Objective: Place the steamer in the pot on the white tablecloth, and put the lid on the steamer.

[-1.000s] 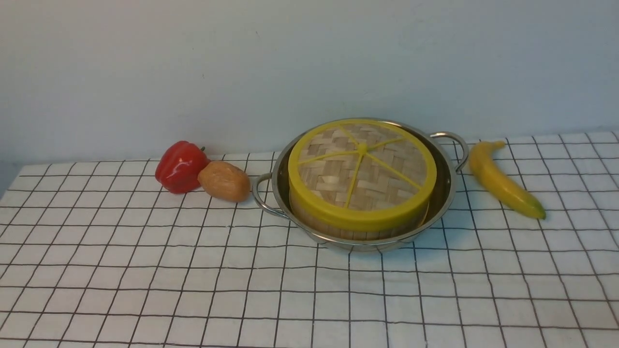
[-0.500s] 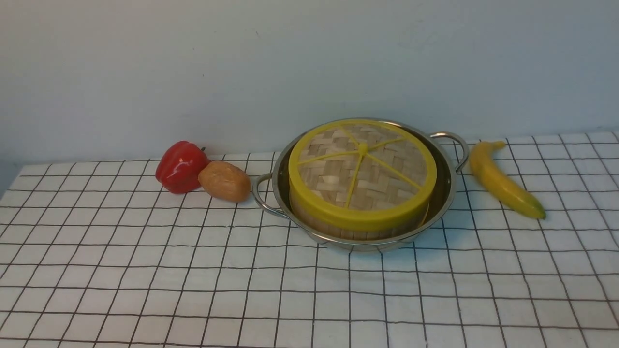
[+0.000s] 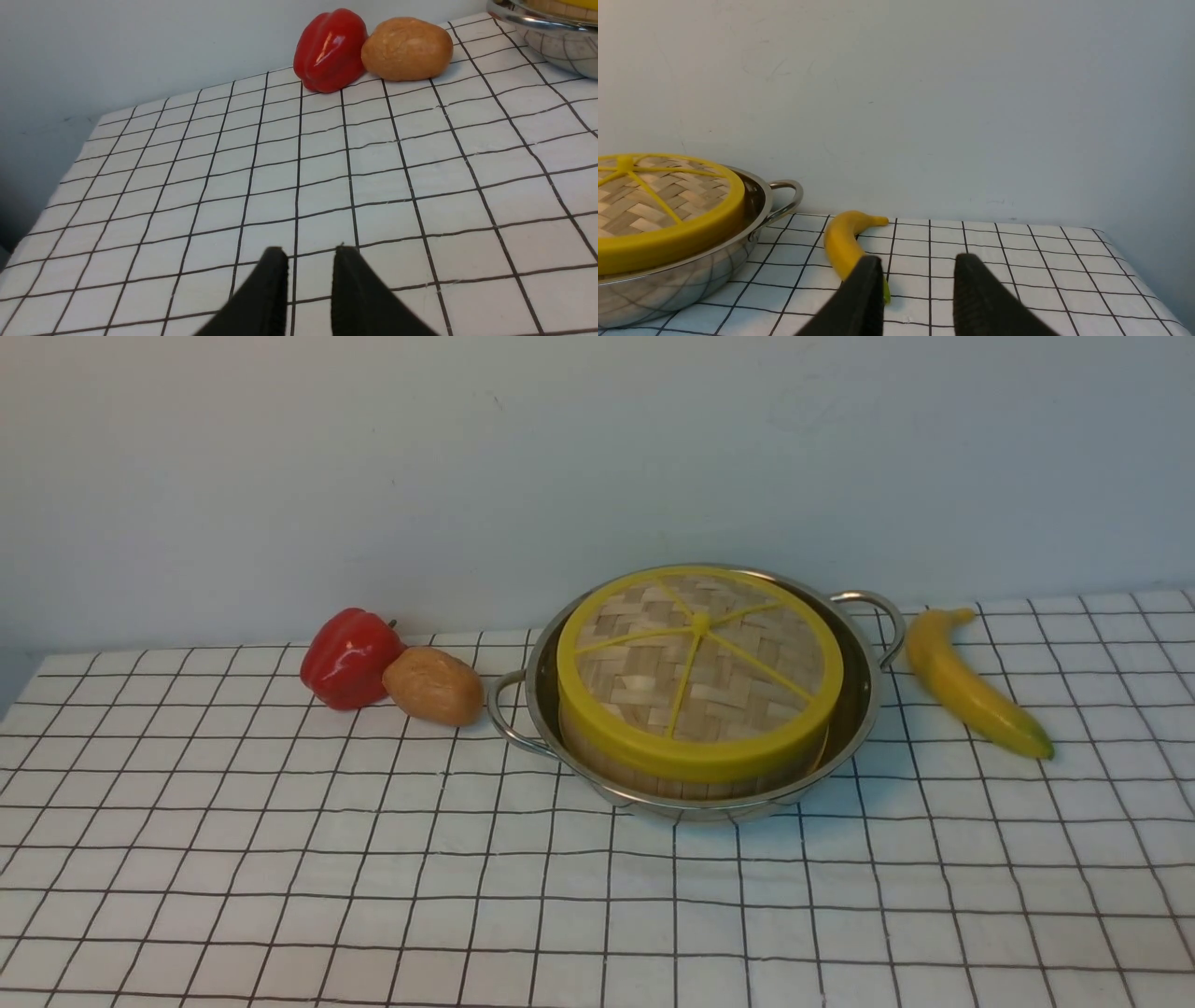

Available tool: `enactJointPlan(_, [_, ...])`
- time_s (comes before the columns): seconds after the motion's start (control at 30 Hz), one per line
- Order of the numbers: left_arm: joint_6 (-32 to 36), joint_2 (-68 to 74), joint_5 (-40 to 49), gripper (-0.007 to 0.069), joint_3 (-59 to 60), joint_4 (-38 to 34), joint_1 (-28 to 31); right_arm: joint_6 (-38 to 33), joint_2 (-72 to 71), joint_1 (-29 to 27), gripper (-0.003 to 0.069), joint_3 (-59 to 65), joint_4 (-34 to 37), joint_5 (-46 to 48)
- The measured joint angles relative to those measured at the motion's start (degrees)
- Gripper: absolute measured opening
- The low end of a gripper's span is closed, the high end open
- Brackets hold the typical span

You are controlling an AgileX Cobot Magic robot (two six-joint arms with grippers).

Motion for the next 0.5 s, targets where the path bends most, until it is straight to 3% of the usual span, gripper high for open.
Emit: enactJointPlan(0.5, [0.0,0.0,0.0,0.0170,0.0,0.0,0.0,0.0,0.0,0.0,0.0240,0.0,0.0,0.0])
